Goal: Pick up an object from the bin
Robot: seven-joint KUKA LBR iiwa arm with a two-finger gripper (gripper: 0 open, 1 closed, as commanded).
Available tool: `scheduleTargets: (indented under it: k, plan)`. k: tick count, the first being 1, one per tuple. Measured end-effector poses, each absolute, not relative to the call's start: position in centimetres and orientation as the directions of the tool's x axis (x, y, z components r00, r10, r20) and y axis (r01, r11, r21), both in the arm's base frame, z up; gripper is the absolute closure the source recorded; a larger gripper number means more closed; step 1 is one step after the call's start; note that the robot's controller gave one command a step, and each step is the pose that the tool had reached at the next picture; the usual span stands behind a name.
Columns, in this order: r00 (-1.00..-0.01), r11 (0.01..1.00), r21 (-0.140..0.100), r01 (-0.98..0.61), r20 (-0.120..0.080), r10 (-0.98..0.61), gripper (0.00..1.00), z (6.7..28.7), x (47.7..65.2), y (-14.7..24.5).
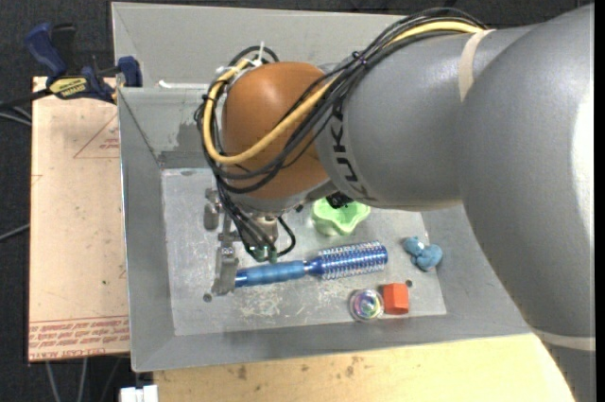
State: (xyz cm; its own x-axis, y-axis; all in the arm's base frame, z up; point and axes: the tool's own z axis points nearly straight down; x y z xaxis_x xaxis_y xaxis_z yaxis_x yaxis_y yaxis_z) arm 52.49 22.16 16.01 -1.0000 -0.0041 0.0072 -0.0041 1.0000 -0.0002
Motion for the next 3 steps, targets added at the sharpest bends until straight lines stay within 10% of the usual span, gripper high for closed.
scheduleTargets:
  k: [1,3]
  plan:
    - [-1.000,1.000,-0.004,0.016,0.006,0.016,0.00,6.7,50.4,8.9]
    - [-1.000,1.000,0.003,0.014,-0.002,0.014,0.00,11.0,48.7,11.8]
